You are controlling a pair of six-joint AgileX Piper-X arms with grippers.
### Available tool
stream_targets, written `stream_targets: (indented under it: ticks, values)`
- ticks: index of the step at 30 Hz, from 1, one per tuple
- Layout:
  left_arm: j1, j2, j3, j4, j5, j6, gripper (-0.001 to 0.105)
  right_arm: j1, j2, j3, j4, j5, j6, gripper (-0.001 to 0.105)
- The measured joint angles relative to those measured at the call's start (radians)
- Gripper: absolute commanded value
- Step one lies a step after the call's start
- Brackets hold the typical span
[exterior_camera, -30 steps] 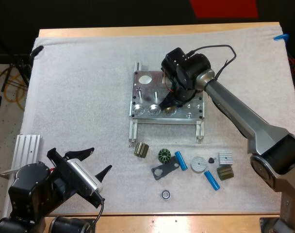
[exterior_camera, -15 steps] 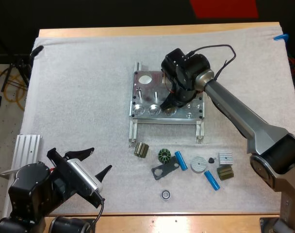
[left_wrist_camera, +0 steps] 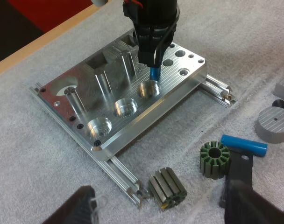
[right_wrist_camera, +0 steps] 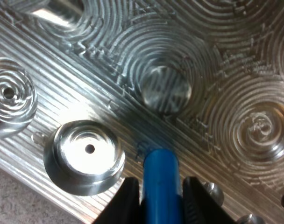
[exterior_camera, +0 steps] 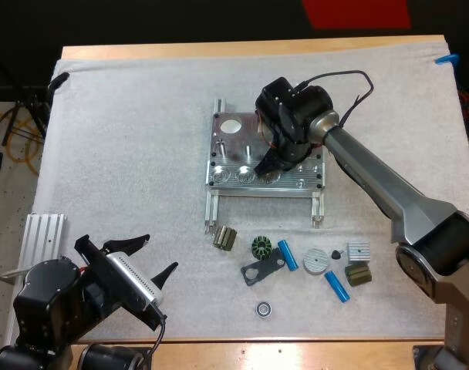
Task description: Load cells from left to right
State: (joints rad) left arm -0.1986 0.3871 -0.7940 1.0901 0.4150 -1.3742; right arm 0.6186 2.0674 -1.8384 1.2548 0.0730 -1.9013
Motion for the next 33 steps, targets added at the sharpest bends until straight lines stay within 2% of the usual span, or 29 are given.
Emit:
stream_targets:
  ticks: [18, 19, 20, 22, 24, 27, 33]
  values:
    - [0.0, 0.0, 0.0, 0.0, 0.0, 0.0, 0.058, 0.004, 0.013, 0.0, -0.023, 0.03, 0.016, 0.001]
    - [0.0, 0.0, 0.0, 0.0, 0.0, 0.0, 0.058, 0.004, 0.013, 0.0, -0.022, 0.03, 0.016, 0.003]
    - [0.0, 0.0, 0.0, 0.0, 0.0, 0.0, 0.058, 0.004, 0.013, 0.0, -0.021, 0.031, 0.016, 0.01]
    - [0.0, 0.0, 0.0, 0.0, 0.0, 0.0, 0.058, 0.004, 0.013, 0.0, -0.021, 0.035, 0.016, 0.024]
    - [0.0, 0.0, 0.0, 0.0, 0.0, 0.0, 0.058, 0.006, 0.013, 0.0, -0.019, 0.051, 0.016, 0.045]
    - [0.0, 0.0, 0.0, 0.0, 0.0, 0.0, 0.058, 0.006, 0.013, 0.0, -0.011, 0.081, 0.016, 0.06]
    - [0.0, 0.0, 0.0, 0.0, 0.0, 0.0, 0.058, 0.003, 0.013, 0.0, -0.006, 0.103, 0.011, 0.061]
